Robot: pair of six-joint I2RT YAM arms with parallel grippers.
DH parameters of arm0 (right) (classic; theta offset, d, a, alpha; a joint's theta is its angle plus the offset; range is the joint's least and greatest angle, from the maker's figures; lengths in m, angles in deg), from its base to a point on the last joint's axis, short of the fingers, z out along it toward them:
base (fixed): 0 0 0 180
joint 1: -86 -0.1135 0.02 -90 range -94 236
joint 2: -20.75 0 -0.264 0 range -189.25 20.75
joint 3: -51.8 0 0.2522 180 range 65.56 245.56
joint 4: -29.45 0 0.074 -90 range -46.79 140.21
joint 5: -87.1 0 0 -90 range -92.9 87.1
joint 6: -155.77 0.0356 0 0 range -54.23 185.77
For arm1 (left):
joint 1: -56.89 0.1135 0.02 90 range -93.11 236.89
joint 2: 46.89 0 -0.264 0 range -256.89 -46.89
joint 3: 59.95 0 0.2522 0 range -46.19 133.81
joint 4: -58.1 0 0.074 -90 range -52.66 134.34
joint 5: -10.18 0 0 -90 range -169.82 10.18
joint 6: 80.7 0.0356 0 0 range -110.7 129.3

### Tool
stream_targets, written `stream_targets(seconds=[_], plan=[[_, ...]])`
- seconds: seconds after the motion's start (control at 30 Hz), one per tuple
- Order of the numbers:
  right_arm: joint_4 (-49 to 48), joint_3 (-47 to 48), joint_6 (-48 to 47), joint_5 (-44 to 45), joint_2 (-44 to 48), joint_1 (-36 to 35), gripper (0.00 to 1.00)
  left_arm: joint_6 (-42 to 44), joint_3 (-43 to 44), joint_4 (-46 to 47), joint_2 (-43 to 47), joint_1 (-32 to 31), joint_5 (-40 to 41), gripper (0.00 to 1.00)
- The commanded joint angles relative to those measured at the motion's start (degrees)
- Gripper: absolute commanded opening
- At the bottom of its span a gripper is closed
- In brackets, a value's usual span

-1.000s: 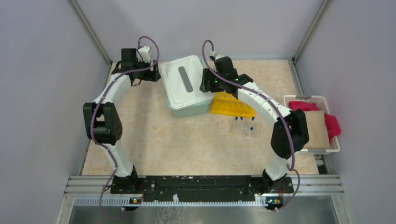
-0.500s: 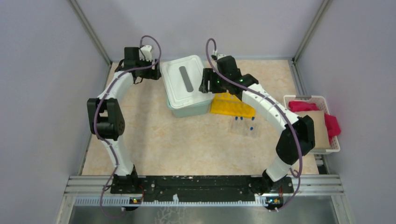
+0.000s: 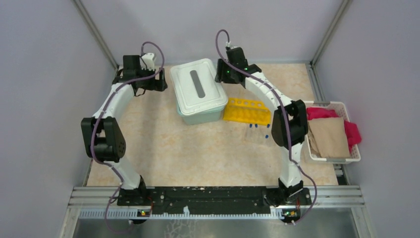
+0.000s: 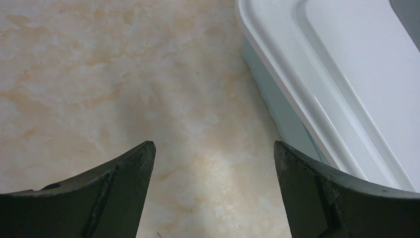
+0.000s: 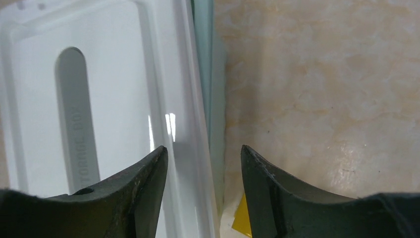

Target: Organize the chemistry lab equipment

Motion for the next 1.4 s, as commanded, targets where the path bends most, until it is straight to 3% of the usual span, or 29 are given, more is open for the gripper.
stream_targets(seconds=[0.0,0.57,1.37], plan=[[-0.5,3.4,-0.2,-0.5,-1.0,-0.2,0.55,0.7,-4.7,0.2,3.9,0.0,-4.4,0.95],[-3.8,-10.3,8.8,3.6,7.5,-1.7,0.40,-4.1,-8.9,0.9,7.5,-0.6,-9.6,0.88],[-0.7,-6.8,13.1,7.2,8.1,-5.7,0.39,-6.3,-6.6,1.4,7.6,-0.7,-15.1,0.86]])
